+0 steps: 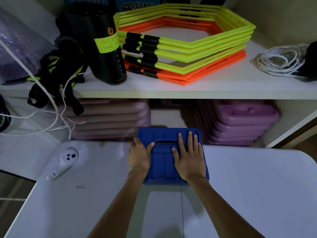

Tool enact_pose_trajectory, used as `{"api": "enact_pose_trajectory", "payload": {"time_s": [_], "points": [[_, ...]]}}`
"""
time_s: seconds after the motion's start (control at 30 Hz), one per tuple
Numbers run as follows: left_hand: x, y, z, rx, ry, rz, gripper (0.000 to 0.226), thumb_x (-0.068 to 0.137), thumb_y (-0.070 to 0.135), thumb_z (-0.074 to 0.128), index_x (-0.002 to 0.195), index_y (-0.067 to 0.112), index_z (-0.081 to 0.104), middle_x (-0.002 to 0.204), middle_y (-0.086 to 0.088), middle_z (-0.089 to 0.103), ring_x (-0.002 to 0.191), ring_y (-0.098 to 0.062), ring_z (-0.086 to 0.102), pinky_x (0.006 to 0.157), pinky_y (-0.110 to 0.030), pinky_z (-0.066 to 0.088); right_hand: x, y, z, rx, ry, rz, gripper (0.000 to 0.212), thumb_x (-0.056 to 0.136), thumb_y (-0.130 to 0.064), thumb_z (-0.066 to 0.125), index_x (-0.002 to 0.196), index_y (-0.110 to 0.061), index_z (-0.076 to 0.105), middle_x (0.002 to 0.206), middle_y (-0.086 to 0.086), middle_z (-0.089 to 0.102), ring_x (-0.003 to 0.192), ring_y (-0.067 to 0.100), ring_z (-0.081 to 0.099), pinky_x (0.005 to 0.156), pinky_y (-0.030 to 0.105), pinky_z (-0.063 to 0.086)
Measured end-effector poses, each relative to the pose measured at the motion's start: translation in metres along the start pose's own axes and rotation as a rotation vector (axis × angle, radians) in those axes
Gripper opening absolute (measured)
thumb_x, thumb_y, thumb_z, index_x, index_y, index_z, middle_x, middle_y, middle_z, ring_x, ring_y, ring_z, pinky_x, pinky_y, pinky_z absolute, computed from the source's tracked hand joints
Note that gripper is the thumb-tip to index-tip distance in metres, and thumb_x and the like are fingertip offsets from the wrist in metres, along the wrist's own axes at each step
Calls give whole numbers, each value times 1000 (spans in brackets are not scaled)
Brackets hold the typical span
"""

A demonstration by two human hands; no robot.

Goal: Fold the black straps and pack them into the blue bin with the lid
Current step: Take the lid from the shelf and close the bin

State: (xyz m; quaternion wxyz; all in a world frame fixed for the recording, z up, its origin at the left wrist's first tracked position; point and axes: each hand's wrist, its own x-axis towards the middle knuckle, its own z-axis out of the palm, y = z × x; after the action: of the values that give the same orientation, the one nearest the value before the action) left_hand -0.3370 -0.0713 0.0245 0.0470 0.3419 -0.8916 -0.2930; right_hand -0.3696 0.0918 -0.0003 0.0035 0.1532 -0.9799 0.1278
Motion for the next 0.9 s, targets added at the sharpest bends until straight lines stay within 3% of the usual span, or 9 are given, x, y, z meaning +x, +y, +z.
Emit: {"api": "enact_pose_trajectory", "payload": {"time_s": [0.17,0.23,0.3,0.4,0.47,0.57,0.63,0.73,0.9], "points": [[-14,-1,14,241,57,187,69,100,47,24,150,0,11,156,-28,15,144,-40,21,117,-40,22,0,-1,-6,-9,-27,0,72,92,-56,-4,156,-24,-3,163,13,-10,150,28,-12,120,39,-8],[-13,-6,15,353,29,317,76,94,57,0,152,8,8,159,-24,2,148,-35,0,119,-37,-7,-1,-2,-9,5,-43,-16,75,90,-57,-6,157,-23,-3,163,13,-13,150,28,-14,118,37,-12],[-11,-8,16,420,32,440,81,88,61,-9,153,15,6,160,-19,-1,148,-31,-8,114,-36,-21,-3,0,-15,82,21,20,73,93,-57,6,157,-22,11,164,14,-4,151,29,-7,118,41,-9],[-9,-8,19,449,-22,449,81,85,64,-11,153,21,-2,161,-14,-8,148,-28,-12,114,-38,-18,-2,19,-26,361,124,297,67,98,-49,42,156,-23,18,163,12,11,151,29,9,120,47,5],[-9,-9,20,443,-31,436,79,85,63,-10,153,22,-4,161,-13,-8,148,-27,-12,118,-42,-12,0,38,-34,799,-7,594,81,91,-45,62,155,-19,21,155,15,34,139,32,38,115,47,32],[-10,-8,19,454,-35,422,73,92,62,-6,153,23,-5,161,-13,-9,148,-26,-12,120,-43,-8,-4,59,-40,1299,-299,811,74,78,-49,76,134,-5,55,117,11,71,106,28,67,94,45,54],[-10,-7,18,454,-43,415,68,95,58,2,153,23,-6,161,-12,-9,148,-26,-13,120,-43,-8,-7,65,-40,1391,-339,755,58,78,-43,79,118,-3,66,102,9,76,96,27,72,82,39,60],[-11,-6,17,442,-43,419,67,96,56,8,153,23,-6,161,-12,-9,148,-26,-13,120,-43,-8,-3,59,-42,1458,-184,750,40,81,-23,80,109,-3,58,103,17,72,86,28,70,67,34,59],[-11,-7,19,459,-30,421,66,97,55,7,153,22,-6,161,-12,-8,148,-26,-11,120,-43,-6,-1,43,-36,1166,54,589,26,94,-10,63,109,-18,43,110,15,67,85,26,64,66,27,52]]}}
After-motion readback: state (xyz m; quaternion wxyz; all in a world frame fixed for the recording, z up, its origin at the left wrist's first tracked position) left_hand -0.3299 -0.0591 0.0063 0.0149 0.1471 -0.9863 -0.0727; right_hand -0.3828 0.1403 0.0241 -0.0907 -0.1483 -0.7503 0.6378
